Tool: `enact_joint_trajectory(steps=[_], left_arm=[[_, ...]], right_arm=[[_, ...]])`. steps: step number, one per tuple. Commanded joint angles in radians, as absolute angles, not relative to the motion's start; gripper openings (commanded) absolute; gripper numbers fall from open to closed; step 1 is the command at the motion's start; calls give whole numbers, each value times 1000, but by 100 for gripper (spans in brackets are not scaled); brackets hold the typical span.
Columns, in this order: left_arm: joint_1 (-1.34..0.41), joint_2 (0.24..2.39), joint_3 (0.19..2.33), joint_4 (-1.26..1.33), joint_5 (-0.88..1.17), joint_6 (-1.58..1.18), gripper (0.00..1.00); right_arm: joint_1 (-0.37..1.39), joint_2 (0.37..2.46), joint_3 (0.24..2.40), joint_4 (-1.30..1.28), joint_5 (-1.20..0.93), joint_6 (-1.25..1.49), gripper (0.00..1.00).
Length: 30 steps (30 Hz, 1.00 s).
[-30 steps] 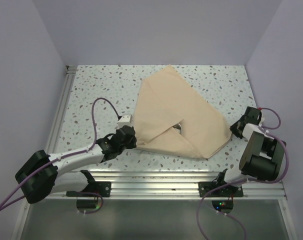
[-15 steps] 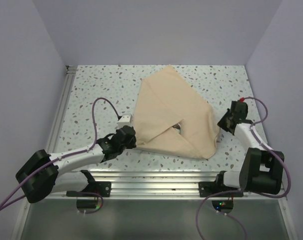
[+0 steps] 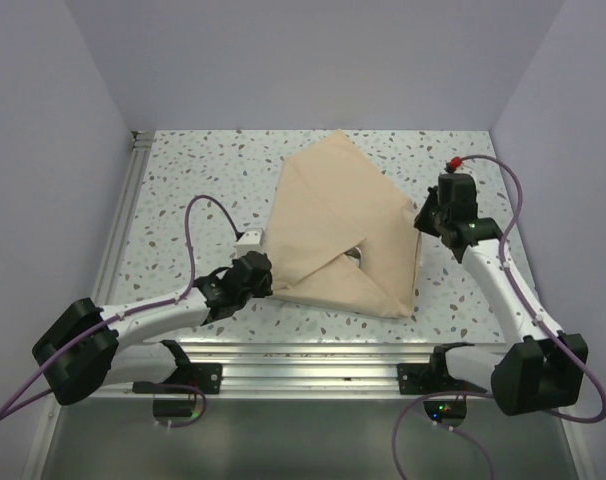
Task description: Prepare the surgical pack
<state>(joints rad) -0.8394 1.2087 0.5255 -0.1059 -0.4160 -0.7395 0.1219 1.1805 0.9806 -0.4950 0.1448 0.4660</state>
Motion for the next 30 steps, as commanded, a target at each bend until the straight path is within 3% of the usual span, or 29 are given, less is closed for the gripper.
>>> enact_joint_trajectory(steps=[1,9,21,30], left_arm=[[-839,1210,555,-69,-482,-710,15],[-841,1203,557,-54,-488,-672,13],[-842,1204,543,24,-468,-592,6],[-841,1195,519,84,-419,-548,3]], right_arm=[[188,1204,1055,-529,179,459,0],[457,1362,1208,-466,279,572,0],[798,1864,1640,-364,336,739,0],[810,1939,1507,-95,261,876,0]])
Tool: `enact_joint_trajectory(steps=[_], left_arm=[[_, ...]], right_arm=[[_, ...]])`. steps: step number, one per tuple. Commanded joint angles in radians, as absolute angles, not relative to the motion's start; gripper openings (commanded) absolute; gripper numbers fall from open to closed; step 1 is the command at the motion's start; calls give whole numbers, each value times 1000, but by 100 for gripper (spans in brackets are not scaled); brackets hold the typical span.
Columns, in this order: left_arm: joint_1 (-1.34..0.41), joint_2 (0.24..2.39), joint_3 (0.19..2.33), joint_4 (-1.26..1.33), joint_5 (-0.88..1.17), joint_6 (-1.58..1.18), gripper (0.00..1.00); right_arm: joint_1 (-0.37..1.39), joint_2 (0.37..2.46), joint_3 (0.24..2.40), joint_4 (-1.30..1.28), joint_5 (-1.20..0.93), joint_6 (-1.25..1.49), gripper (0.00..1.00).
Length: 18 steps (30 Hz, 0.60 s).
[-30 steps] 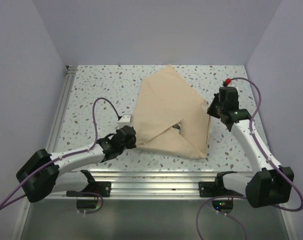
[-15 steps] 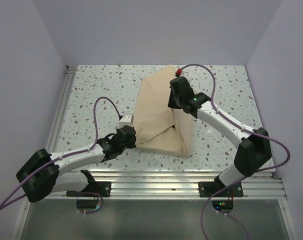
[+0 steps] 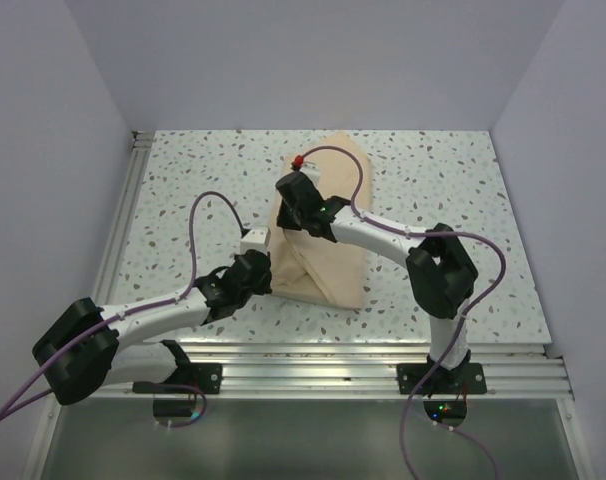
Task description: Prepare the surgical pack
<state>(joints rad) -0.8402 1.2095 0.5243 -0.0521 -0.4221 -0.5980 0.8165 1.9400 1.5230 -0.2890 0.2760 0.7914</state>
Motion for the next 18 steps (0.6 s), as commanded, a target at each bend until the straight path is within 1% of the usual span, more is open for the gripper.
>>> enact_joint_trajectory(steps=[1,8,13,18], left_arm=[[-842,1196,517,97,-413,-539,3],[-845,1221,518,97,-399,-538,2],[-854,1230,506,94,-399,-561,3],[-865,1236,499,89,-406,-577,3]], right_arm=[[811,1945,1500,-80,259,882,0],[810,2022,1486,20,226,911,0],[811,2089,1476,89,132,937,0],[810,2112,1444,149,98,965,0]])
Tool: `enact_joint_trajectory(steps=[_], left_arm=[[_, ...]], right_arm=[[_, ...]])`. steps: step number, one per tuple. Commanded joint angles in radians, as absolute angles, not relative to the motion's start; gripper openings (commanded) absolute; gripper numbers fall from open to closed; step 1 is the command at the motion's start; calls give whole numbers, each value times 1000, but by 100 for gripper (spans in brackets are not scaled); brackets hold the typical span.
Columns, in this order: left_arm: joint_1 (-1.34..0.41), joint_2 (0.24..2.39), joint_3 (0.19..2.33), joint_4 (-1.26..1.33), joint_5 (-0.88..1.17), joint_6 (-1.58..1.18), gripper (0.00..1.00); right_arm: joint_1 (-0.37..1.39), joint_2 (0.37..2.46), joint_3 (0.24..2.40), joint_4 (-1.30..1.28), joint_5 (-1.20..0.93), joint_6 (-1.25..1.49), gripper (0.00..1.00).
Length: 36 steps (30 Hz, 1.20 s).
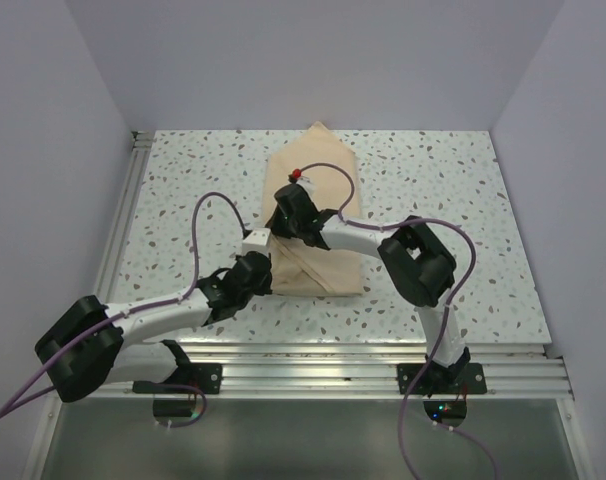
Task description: Prepare the surgical pack
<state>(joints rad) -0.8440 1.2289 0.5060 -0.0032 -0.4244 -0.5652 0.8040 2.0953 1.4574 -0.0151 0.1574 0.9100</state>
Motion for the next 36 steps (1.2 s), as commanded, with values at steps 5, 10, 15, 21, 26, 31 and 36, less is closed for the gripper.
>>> enact_joint_trajectory(steps=[5,10,15,21,26,31,36], left_arm=[[-865,1227,499,68,-422,-591,7],[-865,1165,491,12,-462,-644,22],[-865,1089,476,-30,-476,-667,41],[-865,1019,495,-110,-492,-683,61],[-865,973,525,-155,-494,-692,67],[-836,998,627,-187,-480,-657,70],[-671,1063,705,-163,-330,-611,71]], right_arm=[[810,2091,1428,161,98,954,29],[802,2019,1440,118,106,924,37],[775,1944,1434,110,68,899,41],[753,1807,1381,92,58,850,47],[693,1689,1266,39,15,807,46],[644,1471,1013,20,21,750,38],[634,1362,879,-38,3,696,27]])
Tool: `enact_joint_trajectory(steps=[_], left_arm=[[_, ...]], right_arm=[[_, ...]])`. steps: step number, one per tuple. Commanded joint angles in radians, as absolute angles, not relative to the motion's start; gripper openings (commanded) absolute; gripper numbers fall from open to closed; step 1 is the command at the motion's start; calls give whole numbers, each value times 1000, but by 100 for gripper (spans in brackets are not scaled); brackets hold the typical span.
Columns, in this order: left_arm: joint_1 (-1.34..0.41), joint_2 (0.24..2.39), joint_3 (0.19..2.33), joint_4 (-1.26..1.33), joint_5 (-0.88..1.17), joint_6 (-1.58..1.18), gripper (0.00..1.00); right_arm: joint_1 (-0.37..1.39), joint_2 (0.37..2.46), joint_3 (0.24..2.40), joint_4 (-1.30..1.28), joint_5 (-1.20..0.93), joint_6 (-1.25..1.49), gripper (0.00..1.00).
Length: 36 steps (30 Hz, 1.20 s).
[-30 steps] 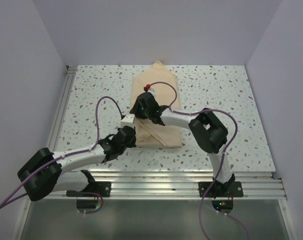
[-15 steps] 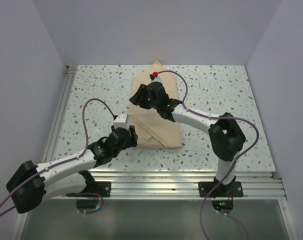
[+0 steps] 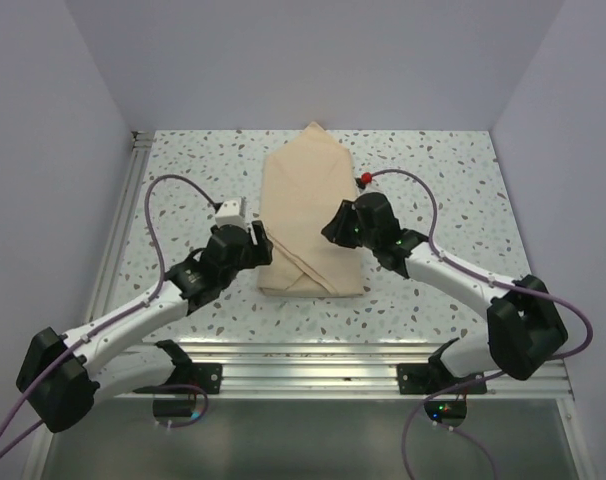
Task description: Prepare the surgical pack
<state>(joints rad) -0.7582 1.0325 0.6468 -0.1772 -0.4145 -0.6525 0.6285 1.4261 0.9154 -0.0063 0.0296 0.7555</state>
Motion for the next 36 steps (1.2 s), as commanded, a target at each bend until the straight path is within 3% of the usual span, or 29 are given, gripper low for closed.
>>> enact_joint_trajectory(steps=[1,10,26,36], left_arm=[[-643,1095,716,-150,-302,-604,71],[-572,1336,854,-123,-262,-600,70],[-497,1500,887,-15,-226,-604,71],[-497,1529,903,51,-202,-609,73]], right_arm=[[634,1349,868,-44,2,696,24],[658,1379,779,26,-58,729,17],[787,1486,738,166,-153,818,16],[799,1457,781,112,-166,784,18]])
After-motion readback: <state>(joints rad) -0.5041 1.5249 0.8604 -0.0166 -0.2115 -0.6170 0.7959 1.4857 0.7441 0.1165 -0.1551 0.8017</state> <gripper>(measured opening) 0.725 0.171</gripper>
